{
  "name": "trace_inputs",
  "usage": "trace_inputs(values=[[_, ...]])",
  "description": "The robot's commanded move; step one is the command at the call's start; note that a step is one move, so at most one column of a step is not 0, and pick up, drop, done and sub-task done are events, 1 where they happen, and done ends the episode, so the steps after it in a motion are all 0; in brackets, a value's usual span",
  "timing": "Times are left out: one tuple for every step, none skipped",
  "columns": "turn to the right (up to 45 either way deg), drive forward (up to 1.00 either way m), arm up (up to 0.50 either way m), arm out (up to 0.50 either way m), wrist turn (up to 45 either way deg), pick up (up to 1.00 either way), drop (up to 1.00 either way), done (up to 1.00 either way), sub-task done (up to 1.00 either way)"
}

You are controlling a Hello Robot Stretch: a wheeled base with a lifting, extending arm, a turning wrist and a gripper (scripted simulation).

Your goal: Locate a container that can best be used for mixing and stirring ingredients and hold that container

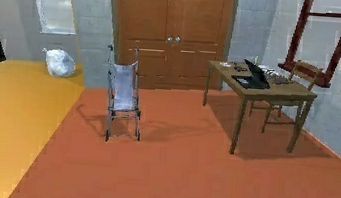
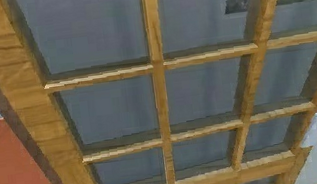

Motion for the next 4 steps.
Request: trace_inputs(values=[[0.0,0.4,0.0,0.0,0.0,0.0,0.0,0.0,0.0],[-45.0,0.0,0.0,0.0,0.0,0.0,0.0,0.0,0.0],[-18.0,0.0,0.0,0.0,0.0,0.0,0.0,0.0,0.0],[0.0,1.0,0.0,0.0,0.0,0.0,0.0,0.0,0.0]])
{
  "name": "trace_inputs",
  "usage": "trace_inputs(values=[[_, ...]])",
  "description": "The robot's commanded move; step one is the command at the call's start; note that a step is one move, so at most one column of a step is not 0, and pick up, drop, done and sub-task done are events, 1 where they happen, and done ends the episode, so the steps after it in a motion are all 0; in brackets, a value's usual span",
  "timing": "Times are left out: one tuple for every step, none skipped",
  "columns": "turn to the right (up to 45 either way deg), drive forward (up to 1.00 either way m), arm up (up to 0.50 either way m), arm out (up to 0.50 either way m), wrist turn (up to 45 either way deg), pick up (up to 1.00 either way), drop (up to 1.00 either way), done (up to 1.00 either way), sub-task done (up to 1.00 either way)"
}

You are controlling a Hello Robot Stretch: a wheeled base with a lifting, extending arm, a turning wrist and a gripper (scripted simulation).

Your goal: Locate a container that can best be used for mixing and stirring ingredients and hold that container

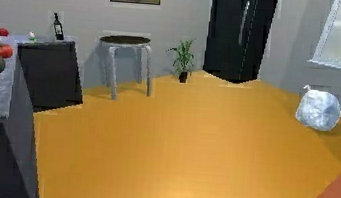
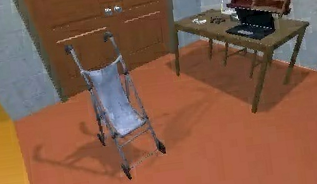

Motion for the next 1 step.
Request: trace_inputs(values=[[0.0,0.7,0.0,0.0,0.0,0.0,0.0,0.0,0.0]])
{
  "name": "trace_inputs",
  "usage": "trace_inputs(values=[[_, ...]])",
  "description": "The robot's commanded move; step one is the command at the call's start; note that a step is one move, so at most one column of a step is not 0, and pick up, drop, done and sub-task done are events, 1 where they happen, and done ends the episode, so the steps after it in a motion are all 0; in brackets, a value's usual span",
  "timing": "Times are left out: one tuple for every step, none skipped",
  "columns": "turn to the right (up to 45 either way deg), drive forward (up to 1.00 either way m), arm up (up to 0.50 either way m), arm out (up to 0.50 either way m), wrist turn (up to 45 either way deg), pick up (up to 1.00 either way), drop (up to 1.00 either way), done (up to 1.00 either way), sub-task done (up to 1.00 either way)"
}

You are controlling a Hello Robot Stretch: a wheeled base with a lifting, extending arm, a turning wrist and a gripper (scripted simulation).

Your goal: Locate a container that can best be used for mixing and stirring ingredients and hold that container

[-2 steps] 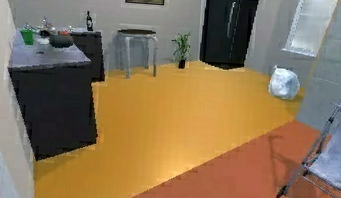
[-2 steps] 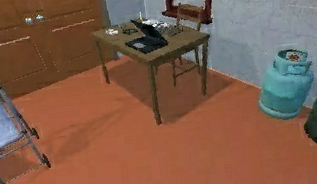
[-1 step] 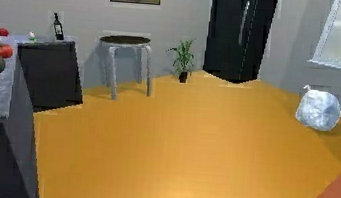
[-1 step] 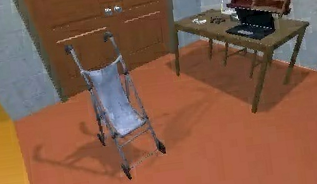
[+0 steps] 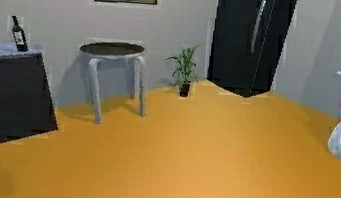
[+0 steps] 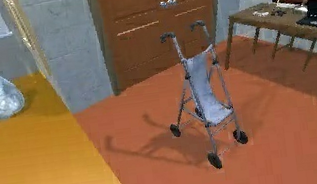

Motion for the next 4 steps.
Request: trace_inputs(values=[[-24.0,0.0,0.0,0.0,0.0,0.0,0.0,0.0,0.0],[0.0,0.25,0.0,0.0,0.0,0.0,0.0,0.0,0.0],[-9.0,0.0,0.0,0.0,0.0,0.0,0.0,0.0,0.0],[0.0,0.5,0.0,0.0,0.0,0.0,0.0,0.0,0.0]])
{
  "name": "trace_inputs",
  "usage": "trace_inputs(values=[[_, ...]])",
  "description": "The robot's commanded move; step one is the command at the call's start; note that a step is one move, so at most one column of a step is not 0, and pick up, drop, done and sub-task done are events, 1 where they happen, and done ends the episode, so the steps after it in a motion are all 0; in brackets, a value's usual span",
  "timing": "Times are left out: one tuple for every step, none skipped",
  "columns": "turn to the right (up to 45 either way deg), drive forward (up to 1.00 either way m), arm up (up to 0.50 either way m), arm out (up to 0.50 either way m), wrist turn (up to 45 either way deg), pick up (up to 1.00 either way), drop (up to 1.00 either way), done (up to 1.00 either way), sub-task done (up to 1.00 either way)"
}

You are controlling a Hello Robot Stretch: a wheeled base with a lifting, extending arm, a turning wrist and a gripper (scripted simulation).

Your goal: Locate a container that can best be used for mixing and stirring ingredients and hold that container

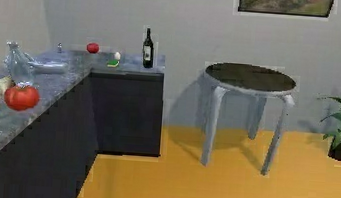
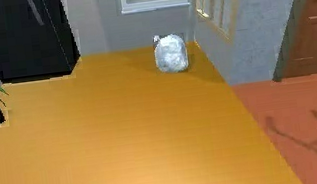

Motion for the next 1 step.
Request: trace_inputs(values=[[-45.0,0.0,0.0,0.0,0.0,0.0,0.0,0.0,0.0]])
